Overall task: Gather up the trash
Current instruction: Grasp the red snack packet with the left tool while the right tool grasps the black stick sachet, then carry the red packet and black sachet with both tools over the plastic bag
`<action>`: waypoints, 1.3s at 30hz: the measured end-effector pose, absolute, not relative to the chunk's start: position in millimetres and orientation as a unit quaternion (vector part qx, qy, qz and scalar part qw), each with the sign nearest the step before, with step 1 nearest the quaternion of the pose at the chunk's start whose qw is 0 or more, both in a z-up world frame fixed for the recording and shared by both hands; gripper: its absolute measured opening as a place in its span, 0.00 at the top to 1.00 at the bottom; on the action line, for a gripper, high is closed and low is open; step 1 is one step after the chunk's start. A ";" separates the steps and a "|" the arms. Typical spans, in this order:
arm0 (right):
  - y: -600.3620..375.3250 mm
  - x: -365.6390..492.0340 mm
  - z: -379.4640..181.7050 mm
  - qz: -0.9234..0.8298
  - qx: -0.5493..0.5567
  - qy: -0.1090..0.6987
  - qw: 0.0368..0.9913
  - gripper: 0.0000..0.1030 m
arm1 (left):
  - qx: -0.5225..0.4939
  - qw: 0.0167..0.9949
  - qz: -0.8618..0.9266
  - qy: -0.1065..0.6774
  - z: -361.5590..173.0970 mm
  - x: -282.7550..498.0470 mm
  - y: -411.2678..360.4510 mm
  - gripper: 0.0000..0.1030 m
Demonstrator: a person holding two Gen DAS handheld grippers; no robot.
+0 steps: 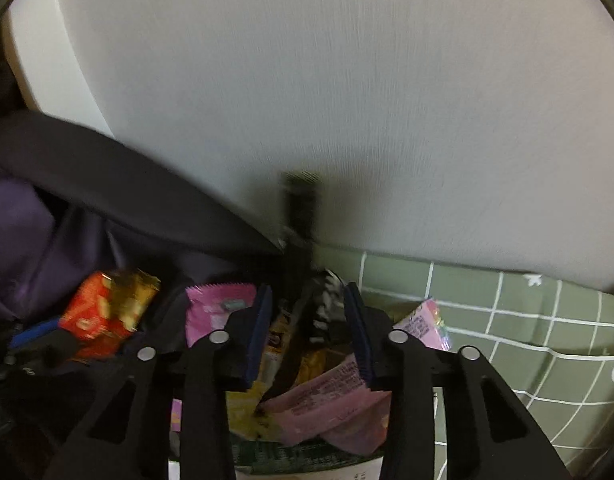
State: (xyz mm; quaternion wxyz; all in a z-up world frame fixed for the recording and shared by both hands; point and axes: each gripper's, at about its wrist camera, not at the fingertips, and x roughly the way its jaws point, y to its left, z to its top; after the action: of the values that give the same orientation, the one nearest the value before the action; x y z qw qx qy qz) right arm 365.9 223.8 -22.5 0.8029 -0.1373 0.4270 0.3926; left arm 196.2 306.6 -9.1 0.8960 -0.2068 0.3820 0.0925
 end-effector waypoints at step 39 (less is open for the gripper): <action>-56.7 293.5 137.2 0.238 -0.049 0.277 0.930 0.78 | -0.110 0.938 -0.130 0.303 88.8 226.1 166.8 0.84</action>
State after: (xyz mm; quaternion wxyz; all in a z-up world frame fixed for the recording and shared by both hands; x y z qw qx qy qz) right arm 293.5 -56.7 137.2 0.9297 -0.0490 0.2770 0.2377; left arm 226.1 166.8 88.8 0.9376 -0.1101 0.3032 -0.1300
